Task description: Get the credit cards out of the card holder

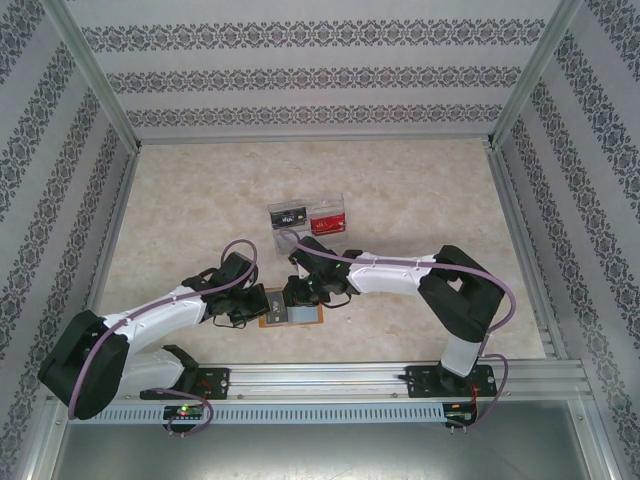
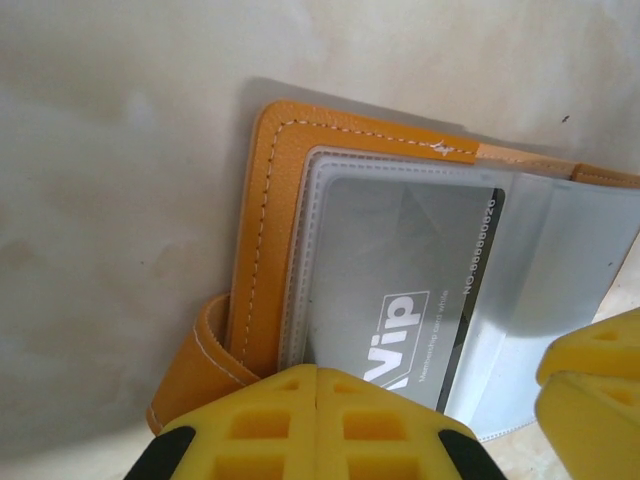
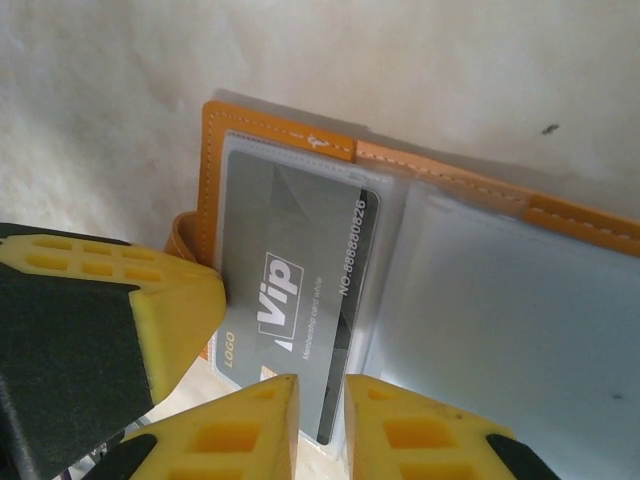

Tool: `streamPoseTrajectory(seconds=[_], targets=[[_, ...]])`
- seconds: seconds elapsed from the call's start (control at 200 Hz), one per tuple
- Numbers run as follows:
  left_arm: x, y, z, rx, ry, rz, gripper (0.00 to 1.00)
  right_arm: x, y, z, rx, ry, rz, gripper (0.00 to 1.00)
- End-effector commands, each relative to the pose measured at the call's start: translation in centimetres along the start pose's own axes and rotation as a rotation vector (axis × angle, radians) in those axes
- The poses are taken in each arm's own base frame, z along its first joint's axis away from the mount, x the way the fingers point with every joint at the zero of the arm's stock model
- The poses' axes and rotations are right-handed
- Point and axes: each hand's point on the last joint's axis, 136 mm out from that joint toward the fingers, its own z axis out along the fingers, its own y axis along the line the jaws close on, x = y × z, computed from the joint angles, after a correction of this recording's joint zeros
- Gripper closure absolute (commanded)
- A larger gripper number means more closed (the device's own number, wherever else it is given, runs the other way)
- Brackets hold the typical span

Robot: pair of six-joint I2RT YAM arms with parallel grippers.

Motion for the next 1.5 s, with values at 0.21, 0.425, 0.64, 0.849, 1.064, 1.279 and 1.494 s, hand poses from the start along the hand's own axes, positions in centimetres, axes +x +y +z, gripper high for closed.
streamPoseTrajectory(seconds=[0.21, 0.425, 0.64, 0.849, 1.064, 1.279, 1.494], targets=[[-0.2, -0.1, 0.4, 0.023, -0.002, -0.023, 0.96, 0.1, 0.1, 1.0, -0.021, 0.045, 0.032, 0.77], [-0.2, -0.2, 0.5, 0.028, 0.003, -0.022, 0.96, 0.2, 0.0, 1.4, -0.024, 0.055, 0.037, 0.77], [-0.2, -0.4, 0.6, 0.035, 0.008, -0.020, 0.96, 0.2, -0.2, 1.8, -0.023, 0.068, 0.050, 0.77], [-0.2, -0.4, 0.6, 0.035, 0.009, -0.020, 0.96, 0.2, -0.3, 1.8, -0.024, 0.069, 0.052, 0.85], [-0.1, 0.7, 0.5, -0.022, 0.005, -0.035, 0.99, 0.3, -0.9, 1.6, -0.013, 0.064, 0.065, 0.98], [-0.1, 2.2, 0.2, -0.108, -0.002, -0.041, 1.00, 0.4, -1.8, 1.3, 0.001, 0.054, 0.089, 1.00], [0.0, 3.0, 0.2, -0.154, 0.003, -0.046, 1.00, 0.5, -2.6, 0.7, 0.014, 0.040, 0.114, 1.00]])
